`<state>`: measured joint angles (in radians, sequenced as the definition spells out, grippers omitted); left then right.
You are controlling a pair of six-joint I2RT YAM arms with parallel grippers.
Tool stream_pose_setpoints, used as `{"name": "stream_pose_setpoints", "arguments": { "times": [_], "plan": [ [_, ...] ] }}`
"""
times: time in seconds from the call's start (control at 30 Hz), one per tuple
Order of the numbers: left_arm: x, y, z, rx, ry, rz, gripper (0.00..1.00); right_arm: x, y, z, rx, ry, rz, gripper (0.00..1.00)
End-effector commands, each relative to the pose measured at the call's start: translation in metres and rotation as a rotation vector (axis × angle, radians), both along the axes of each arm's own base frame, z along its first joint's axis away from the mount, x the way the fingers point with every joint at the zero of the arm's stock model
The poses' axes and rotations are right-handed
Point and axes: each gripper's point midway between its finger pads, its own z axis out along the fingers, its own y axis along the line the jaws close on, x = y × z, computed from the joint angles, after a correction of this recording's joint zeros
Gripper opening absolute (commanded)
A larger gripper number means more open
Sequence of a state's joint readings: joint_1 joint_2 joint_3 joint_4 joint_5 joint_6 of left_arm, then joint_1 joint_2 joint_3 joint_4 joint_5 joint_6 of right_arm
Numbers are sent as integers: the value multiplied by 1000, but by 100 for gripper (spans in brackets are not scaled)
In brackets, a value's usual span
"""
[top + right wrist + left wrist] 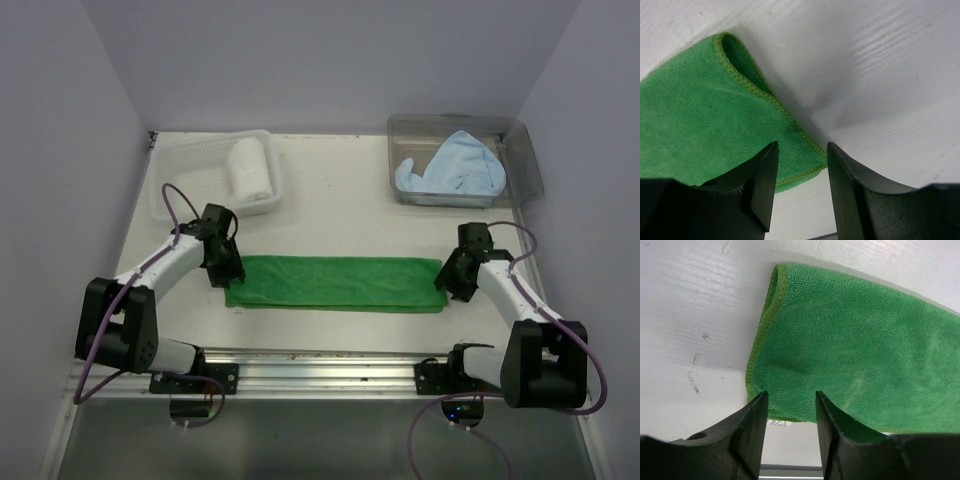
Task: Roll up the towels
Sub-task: Fold the towel
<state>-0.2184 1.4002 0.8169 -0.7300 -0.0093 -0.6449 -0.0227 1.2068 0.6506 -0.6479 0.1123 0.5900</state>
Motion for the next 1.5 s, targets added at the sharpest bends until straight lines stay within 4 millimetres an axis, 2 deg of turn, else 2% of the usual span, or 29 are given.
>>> {"name": "stream_pose_setpoints", "arguments": {
  "times": [0.0, 0.1, 0.2, 0.3, 0.43, 0.57, 0.6, 0.67, 0.77, 0.9, 1.03, 1.23, 1.33, 1.47],
  "plan": [
    [5, 3, -6, 24, -9, 16, 44, -1, 3, -5, 22, -9, -22, 47],
    [4, 1, -10, 12, -3, 16, 41, -4, 1, -8, 17, 0, -42, 47],
    [2, 2, -9, 13, -2, 19, 42, -8, 2, -6, 25, -21, -63, 52],
    [0, 3, -6, 15, -2, 31, 43, -13, 1, -6, 22, -27, -93, 55],
    [-7, 4, 2, 11, -9, 57, 43, -20, 0, -10, 20, -15, -123, 54],
    [-15, 9, 5, 26, -7, 88, 43, -19, -2, -8, 15, -34, -139, 45],
    [-17, 10, 4, 30, -2, 96, 43, -18, -2, -8, 13, -40, -137, 39],
    [-22, 10, 3, 30, 15, 101, 48, -17, -3, -7, 10, -45, -136, 35],
    [-23, 15, 2, 50, 11, 128, 52, -17, -3, -6, 11, -50, -136, 22],
    [-22, 16, -3, 57, 12, 139, 49, -16, -2, -3, 16, -69, -133, 1],
    [-24, 15, -10, 55, 33, 132, 47, -17, -1, 7, 18, -90, -129, 0],
    [-24, 17, -6, 71, 32, 134, 48, -20, -2, 24, 14, -124, -126, 0],
    [-24, 22, -4, 96, 31, 141, 48, -24, -3, 24, 3, -108, -120, 0],
    [-28, 26, -9, 112, 44, 149, 42, -24, -3, 22, 8, -110, -120, 0]
  ]
}}
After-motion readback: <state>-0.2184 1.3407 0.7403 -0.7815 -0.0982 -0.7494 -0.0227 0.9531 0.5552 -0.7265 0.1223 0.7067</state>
